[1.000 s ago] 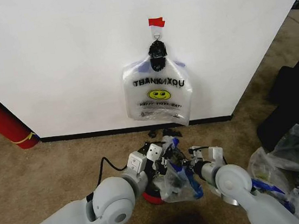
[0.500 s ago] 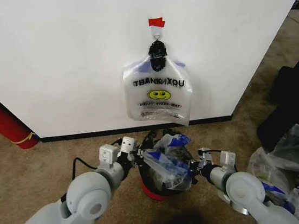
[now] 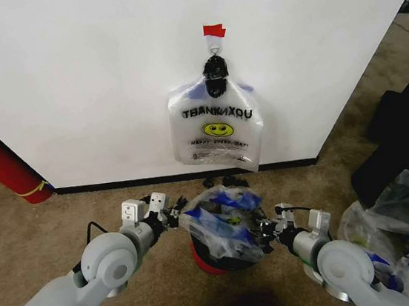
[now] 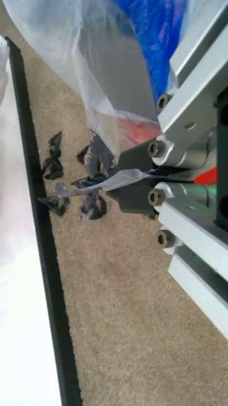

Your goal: Pick up the garbage bag from the wall and place it over the trash bin.

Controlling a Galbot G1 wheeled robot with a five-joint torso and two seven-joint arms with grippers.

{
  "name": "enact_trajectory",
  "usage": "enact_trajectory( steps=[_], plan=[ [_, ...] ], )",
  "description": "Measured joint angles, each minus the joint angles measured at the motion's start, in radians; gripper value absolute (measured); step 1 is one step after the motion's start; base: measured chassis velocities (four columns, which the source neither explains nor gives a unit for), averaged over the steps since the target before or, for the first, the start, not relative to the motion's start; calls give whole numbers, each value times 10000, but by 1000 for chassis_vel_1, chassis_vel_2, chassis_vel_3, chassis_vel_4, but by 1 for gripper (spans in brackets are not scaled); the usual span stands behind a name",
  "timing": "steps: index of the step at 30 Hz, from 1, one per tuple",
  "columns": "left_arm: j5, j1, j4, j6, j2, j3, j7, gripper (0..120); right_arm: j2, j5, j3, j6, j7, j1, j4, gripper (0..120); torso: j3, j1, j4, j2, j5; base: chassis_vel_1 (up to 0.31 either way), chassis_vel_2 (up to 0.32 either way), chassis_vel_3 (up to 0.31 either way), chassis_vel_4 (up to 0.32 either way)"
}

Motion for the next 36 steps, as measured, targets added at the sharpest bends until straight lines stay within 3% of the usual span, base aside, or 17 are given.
enact_trajectory(
  steps=[12,20,25,28,32,34,36],
  plan=[
    [1351,1026,744,-333,276,-13,1183,0,101,103,155,87,-51,-280,193,0,0,0,2,0,-1,0,0,0,0],
    [1443,1679,415,-359,116,-254,1344,3,163,23,258,235,-56,-468,213,0,0,0,2,0,-2,0,0,0,0],
    [1371,2050,-707,-356,228,-1041,976,26,216,-136,307,308,-80,-505,133,0,0,0,1,0,0,0,0,0,0],
    [1373,2072,-1051,-357,391,-1150,942,32,225,-150,359,324,-90,-532,129,0,0,0,3,0,2,0,0,0,0],
    [1007,2809,-2650,-249,872,-2185,546,51,238,-253,428,396,-132,-491,-19,0,-1,0,5,1,3,0,0,0,0],
    [974,2922,-2970,-307,956,-2338,470,59,227,-401,429,432,-205,-514,-49,0,-1,0,4,2,-2,0,0,0,0],
    [962,2911,-3054,-326,999,-2335,467,61,212,-471,428,444,-237,-530,-51,0,0,0,4,2,-2,0,0,0,0]
  ],
)
